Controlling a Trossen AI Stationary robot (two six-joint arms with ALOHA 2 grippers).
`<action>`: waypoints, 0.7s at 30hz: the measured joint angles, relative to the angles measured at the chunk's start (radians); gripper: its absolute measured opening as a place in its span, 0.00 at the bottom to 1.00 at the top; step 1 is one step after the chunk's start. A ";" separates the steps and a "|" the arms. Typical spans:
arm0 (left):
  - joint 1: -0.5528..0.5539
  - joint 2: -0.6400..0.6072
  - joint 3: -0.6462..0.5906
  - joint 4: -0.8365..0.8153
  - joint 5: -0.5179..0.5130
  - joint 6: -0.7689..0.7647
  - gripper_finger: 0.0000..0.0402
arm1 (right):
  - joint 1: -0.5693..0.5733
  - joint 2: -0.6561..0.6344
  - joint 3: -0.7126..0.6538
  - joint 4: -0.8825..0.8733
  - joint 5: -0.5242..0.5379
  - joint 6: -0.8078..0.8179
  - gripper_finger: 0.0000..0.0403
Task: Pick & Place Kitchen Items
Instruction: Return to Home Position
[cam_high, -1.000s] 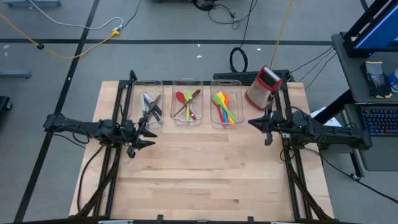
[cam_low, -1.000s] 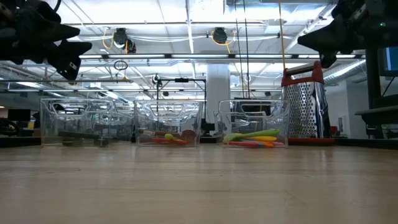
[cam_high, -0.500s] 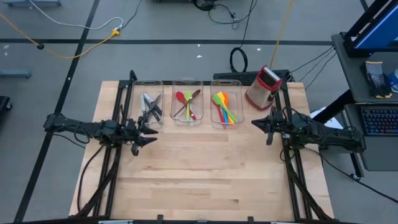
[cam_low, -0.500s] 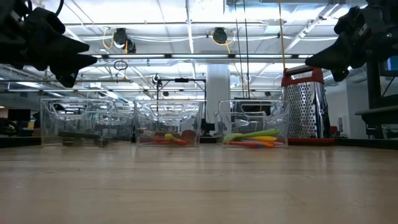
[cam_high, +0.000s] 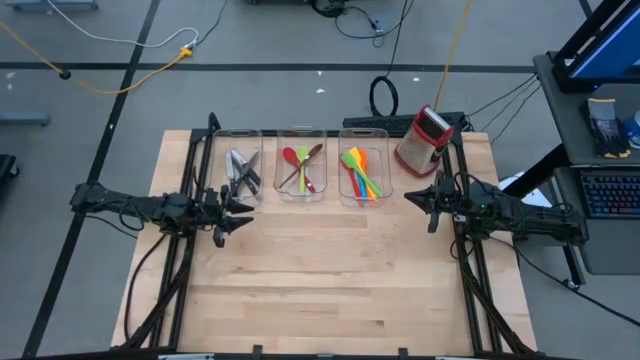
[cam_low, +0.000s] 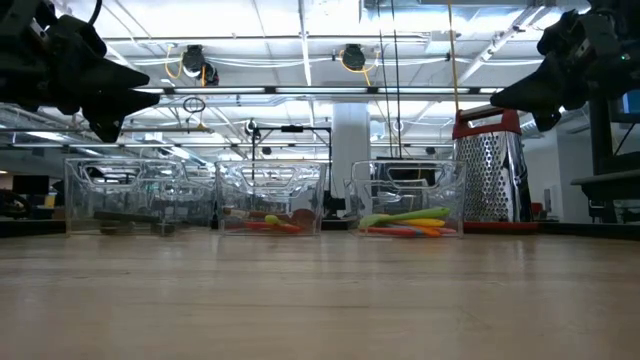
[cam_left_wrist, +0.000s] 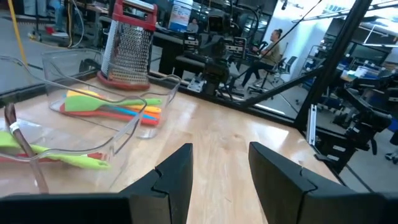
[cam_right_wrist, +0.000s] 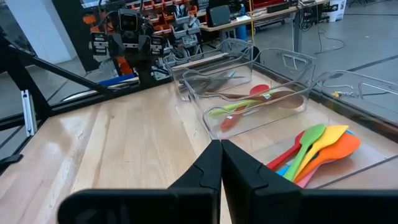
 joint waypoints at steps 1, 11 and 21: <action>0.000 0.000 0.000 0.000 0.000 -0.002 0.40 | 0.000 0.000 0.000 0.000 0.000 0.000 0.00; 0.000 0.000 0.000 0.001 0.000 0.007 0.40 | 0.000 0.000 0.000 0.000 0.000 0.000 0.00; 0.000 0.000 0.000 0.001 0.001 0.008 0.40 | 0.000 0.000 0.000 0.000 0.000 0.000 0.00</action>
